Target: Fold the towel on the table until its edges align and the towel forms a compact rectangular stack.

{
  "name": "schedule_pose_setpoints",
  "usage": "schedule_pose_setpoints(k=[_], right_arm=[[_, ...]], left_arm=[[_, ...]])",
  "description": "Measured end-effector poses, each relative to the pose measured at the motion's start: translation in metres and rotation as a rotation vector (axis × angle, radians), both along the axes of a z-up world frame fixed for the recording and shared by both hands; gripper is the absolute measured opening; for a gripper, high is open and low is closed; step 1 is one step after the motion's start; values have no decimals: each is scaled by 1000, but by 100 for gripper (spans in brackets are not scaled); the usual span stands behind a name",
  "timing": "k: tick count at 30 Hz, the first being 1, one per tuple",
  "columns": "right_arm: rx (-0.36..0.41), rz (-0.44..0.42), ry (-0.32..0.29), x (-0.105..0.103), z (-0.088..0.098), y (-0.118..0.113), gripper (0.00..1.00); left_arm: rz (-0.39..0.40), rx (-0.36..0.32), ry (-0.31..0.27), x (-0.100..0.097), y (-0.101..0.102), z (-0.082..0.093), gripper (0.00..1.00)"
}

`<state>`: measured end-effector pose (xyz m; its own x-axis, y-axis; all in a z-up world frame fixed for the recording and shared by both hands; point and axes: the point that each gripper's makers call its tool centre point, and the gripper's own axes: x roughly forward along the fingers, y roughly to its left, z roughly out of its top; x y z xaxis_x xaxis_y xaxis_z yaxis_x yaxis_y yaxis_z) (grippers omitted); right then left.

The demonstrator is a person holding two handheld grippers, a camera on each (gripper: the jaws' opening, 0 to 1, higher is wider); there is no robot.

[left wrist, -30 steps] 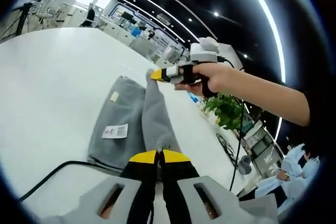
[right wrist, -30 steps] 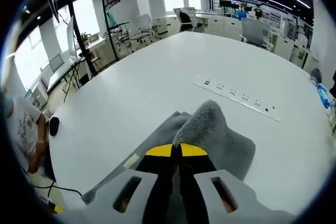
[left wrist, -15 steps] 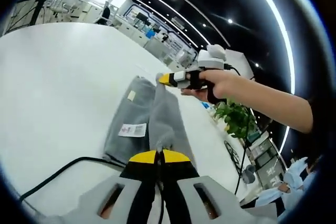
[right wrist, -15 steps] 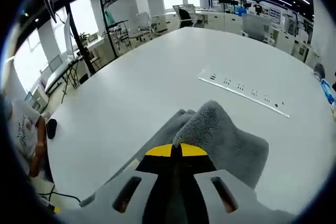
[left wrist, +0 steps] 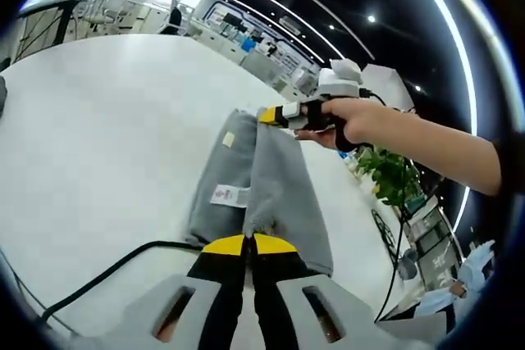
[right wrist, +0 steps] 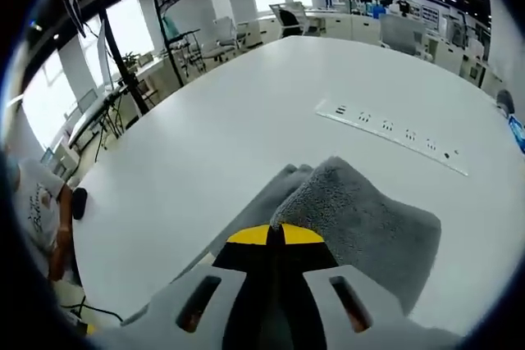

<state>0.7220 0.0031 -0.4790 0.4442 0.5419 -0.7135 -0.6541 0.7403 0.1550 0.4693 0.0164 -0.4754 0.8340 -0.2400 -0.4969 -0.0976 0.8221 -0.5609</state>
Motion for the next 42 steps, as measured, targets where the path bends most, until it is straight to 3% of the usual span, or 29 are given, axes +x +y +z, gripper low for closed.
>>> schedule_pose_setpoints(k=[7,14,28,42], right_arm=[[3,36,10,4,-14,6,1],[-15,91,-5,3,-14,9,1],[-74,179,-48,4,-30,17,2],[-131,239,-90,-1,-33,18,2]], left_arm=[[28,1,54,-4,5,-10,2],[32,-9,79,-6,7,-19,2],[37,-4,119,-7,9,-32,2],[77,-22,136,-9,12,-34,2]])
